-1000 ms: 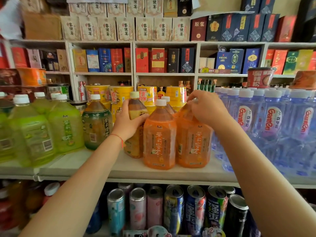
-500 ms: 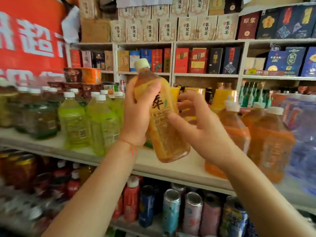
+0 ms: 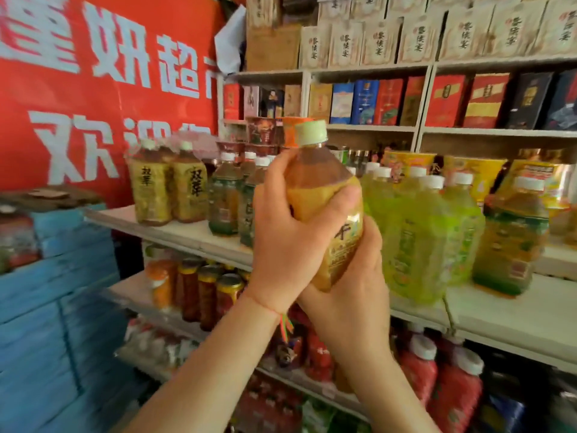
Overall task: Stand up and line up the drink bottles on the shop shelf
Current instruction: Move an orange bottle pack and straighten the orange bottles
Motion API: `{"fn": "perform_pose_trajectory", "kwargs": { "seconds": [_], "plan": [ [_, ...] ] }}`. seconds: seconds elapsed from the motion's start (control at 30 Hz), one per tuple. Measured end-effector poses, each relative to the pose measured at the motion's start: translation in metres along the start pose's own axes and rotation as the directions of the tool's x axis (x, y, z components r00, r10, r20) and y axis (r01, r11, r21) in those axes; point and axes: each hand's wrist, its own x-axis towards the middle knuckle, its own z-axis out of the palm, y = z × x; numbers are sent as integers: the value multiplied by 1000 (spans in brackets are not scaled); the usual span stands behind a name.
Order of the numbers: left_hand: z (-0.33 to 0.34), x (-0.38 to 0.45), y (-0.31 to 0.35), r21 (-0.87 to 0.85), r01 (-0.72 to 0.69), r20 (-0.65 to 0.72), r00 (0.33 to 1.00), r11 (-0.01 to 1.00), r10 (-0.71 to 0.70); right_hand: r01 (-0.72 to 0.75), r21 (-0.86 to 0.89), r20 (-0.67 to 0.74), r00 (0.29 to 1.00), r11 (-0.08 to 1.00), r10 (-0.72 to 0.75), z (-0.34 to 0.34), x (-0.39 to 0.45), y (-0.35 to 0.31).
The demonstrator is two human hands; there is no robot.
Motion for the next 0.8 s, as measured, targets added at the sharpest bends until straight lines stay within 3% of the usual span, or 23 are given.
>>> {"fn": "perform_pose_trajectory", "kwargs": {
  "seconds": [0.2, 0.33, 0.47, 0.63, 0.8],
  "plan": [
    [-114, 52, -67, -44, 75, 42, 996, 996, -73, -63, 263, -73, 994, 963, 85, 116, 19, -34],
    [-179, 82, -149, 189, 228, -94, 972, 955, -213, -61, 315, -94, 991, 947, 95, 182, 41, -43],
    [-232, 119, -209, 409, 300, -215, 950, 862, -228, -25, 327, -98, 993, 945, 61, 248, 69, -51],
    [-270, 167, -262, 542, 249, -240, 961, 803, -136, -5, 312, -96, 995, 950, 37, 330, 106, -45],
    [-290, 218, -298, 577, 189, -186, 978, 794, -97, -89, 278, -85, 989, 957, 117, 395, 137, -36]
  ]
}}
